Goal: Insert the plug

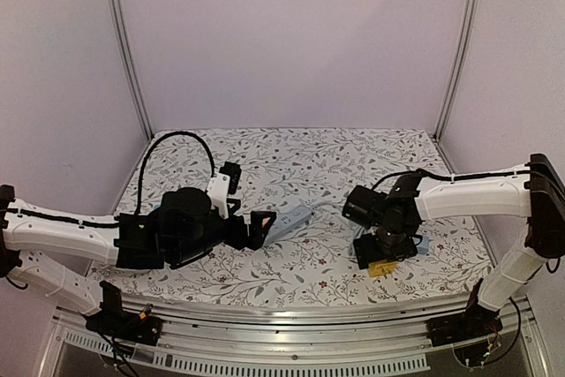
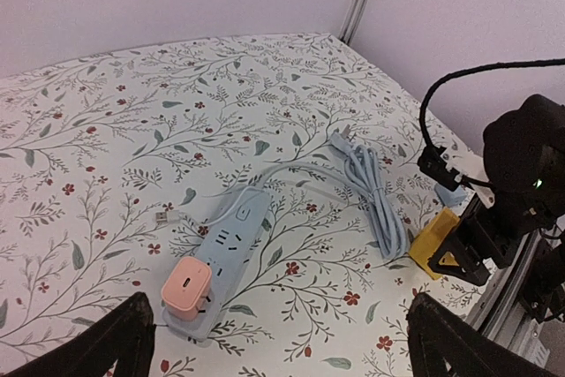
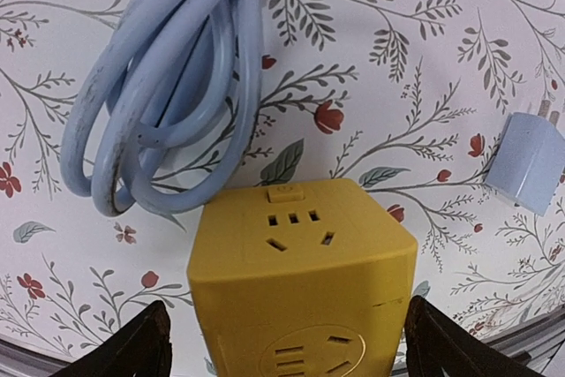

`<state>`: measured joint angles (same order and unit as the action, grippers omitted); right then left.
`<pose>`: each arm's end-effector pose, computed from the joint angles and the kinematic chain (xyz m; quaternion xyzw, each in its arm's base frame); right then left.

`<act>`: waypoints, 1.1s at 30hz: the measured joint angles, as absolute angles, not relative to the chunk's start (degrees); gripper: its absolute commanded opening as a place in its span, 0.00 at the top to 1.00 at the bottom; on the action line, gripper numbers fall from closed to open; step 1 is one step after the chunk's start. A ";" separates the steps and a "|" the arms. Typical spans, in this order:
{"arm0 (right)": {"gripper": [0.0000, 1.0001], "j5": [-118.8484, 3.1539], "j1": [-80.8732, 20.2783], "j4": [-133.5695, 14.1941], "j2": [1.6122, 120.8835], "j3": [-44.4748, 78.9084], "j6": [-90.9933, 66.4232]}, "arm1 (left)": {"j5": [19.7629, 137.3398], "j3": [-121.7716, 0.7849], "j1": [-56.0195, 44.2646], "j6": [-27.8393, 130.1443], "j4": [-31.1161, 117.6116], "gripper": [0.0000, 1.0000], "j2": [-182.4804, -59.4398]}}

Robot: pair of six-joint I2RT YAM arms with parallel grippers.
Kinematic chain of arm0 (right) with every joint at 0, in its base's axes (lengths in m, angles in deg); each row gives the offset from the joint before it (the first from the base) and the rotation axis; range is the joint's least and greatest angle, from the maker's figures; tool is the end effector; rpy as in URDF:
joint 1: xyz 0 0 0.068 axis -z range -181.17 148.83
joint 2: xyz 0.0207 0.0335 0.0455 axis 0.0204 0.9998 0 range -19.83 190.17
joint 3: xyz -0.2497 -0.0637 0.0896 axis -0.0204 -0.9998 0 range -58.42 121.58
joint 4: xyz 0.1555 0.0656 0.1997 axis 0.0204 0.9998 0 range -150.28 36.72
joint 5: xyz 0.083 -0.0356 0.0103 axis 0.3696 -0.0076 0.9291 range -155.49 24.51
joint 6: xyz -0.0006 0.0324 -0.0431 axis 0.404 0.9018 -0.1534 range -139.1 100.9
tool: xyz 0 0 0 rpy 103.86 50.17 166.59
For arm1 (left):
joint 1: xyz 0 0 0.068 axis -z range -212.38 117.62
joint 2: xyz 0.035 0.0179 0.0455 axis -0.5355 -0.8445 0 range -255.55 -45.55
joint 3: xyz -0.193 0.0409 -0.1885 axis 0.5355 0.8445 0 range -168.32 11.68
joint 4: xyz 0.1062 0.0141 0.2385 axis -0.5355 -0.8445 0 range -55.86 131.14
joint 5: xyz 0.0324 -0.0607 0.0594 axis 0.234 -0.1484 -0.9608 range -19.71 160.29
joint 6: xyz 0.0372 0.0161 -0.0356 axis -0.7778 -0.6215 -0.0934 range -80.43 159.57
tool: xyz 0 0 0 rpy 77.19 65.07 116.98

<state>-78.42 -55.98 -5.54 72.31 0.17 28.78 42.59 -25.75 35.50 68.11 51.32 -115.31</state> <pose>0.1624 0.2165 0.1833 -0.0584 0.9918 -0.0589 0.0972 0.1152 -0.2397 0.2411 0.1454 0.8036 -0.2716 0.5092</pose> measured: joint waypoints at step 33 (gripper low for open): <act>0.53 -82.81 -56.30 -3.03 69.57 -0.75 31.93 | 36.86 -23.07 35.52 66.58 48.50 0.01 -105.10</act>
